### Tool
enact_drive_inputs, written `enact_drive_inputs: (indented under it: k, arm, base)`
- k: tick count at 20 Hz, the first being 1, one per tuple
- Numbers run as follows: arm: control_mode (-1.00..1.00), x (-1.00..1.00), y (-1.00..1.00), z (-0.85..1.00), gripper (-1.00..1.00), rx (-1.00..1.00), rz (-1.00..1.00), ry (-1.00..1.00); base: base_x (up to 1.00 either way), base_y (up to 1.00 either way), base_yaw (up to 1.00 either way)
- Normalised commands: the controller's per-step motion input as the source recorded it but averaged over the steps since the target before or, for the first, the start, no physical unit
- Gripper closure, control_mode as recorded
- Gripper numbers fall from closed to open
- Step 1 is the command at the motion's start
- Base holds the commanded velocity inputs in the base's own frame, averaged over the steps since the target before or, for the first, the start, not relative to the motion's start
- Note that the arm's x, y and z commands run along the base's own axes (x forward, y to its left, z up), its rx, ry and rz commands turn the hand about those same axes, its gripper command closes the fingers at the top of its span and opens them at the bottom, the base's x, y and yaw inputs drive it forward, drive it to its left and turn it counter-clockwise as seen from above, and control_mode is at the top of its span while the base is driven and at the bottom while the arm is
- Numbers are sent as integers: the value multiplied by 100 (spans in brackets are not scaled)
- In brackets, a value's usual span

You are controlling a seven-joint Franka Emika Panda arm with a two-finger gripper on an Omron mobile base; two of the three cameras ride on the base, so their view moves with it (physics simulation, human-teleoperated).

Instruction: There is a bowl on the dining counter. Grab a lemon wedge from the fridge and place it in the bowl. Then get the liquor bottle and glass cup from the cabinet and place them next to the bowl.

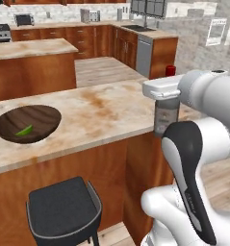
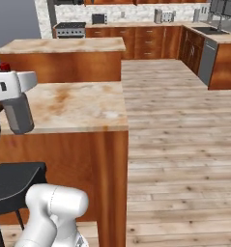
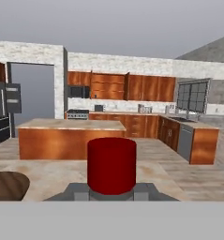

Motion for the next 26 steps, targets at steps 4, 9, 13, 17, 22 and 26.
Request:
enact_drive_inputs:
  k: [4,9,13,17,22,26]
  arm:
    - [-100,43,87,-21,100,0,39,12]
    - [-100,46,54,-22,100,0,52,8]
    - [-100,46,40,-22,100,0,50,6]
    - [-100,37,42,-23,100,-1,27,2]
    - [-100,32,47,-7,100,-3,13,1]
    - [-100,24,39,0,100,-2,8,0]
  base:
    - [0,0,0]
    - [0,0,0]
    - [0,0,0]
    - [0,0,0]
    - [0,0,0]
    - [0,0,0]
